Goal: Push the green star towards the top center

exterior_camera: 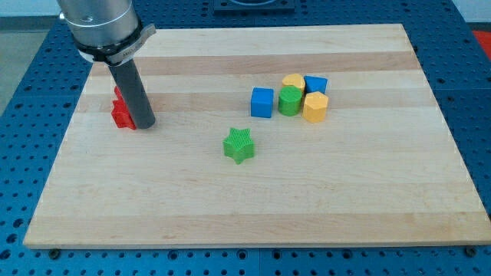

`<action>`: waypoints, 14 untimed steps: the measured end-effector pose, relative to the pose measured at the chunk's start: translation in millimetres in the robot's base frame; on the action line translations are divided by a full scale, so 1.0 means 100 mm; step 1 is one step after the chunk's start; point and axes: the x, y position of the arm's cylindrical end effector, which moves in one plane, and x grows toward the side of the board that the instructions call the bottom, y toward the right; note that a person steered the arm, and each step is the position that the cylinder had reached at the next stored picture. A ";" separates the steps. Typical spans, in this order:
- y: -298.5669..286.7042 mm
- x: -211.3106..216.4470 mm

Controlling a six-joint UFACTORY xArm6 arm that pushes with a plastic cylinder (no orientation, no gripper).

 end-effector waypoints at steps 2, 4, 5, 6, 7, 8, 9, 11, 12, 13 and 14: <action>0.46 0.14; 0.44 0.16; 0.44 0.33; 0.70 0.74; 1.09 0.99; 1.12 0.88; 1.43 0.70; 1.90 0.40; 1.75 0.22; 1.74 -0.07; 1.68 -0.39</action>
